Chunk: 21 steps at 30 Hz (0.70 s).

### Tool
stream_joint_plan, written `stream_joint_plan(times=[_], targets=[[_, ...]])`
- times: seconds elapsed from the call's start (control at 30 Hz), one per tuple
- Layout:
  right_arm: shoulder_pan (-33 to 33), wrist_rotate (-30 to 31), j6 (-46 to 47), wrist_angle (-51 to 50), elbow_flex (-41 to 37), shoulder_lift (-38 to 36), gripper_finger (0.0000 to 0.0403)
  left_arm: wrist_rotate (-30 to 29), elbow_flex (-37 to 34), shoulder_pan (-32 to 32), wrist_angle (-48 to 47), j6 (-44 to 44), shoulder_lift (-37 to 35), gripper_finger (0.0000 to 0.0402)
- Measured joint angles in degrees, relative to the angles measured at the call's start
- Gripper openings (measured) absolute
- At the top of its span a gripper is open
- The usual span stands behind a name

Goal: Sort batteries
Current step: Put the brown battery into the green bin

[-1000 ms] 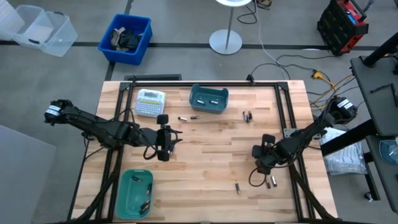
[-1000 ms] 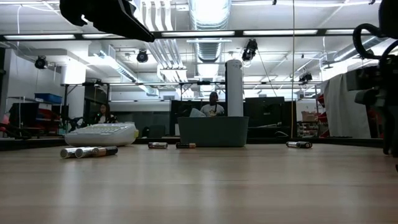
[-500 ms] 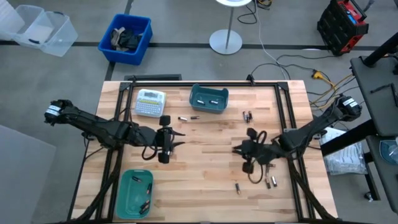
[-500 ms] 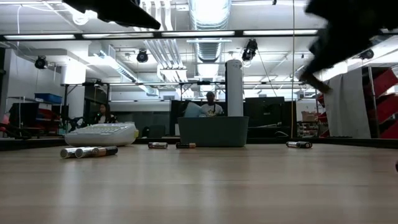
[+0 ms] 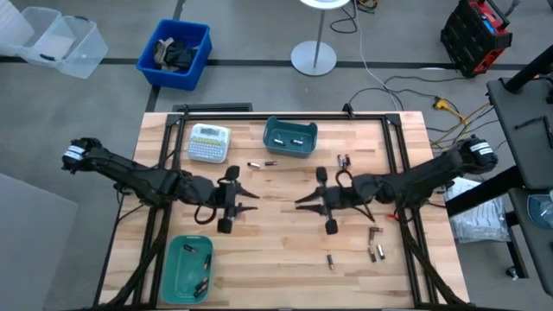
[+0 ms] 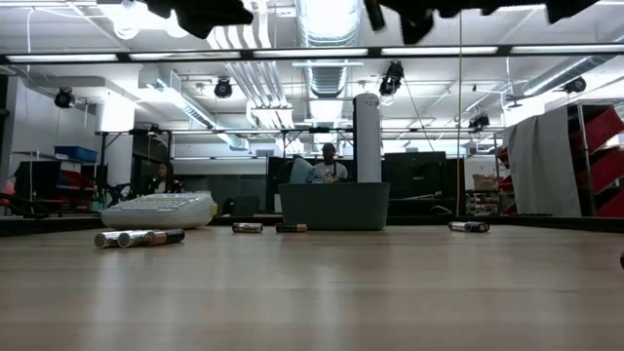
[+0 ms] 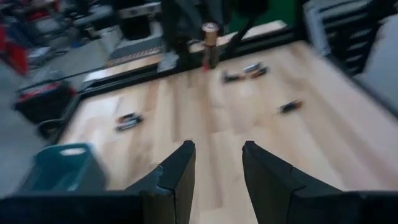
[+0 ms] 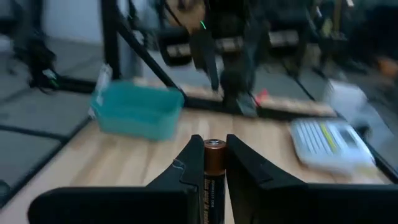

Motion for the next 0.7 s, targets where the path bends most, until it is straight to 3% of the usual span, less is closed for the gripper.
stream_joint_plan(times=[0.3,0.43,0.53,0.7], targets=[[-5.2,-14.8,-4.9,31.0,0.0,11.2,0.0034,2.2,0.0,-3.6,2.2,-5.2,0.0,0.0115],[-7.3,-19.9,-3.7,43.5,0.9,17.3,0.0034,-3.2,0.0,-5.3,2.1,-8.2,0.5,0.0115],[-9.2,-20.5,-0.9,43.8,3.3,20.8,0.0034,-7.3,0.2,-6.9,-1.2,-12.3,0.0,0.0115],[-11.6,-24.0,4.2,38.9,10.5,27.2,0.0034,-10.5,4.9,-11.0,-14.9,-25.9,-1.4,0.0115]])
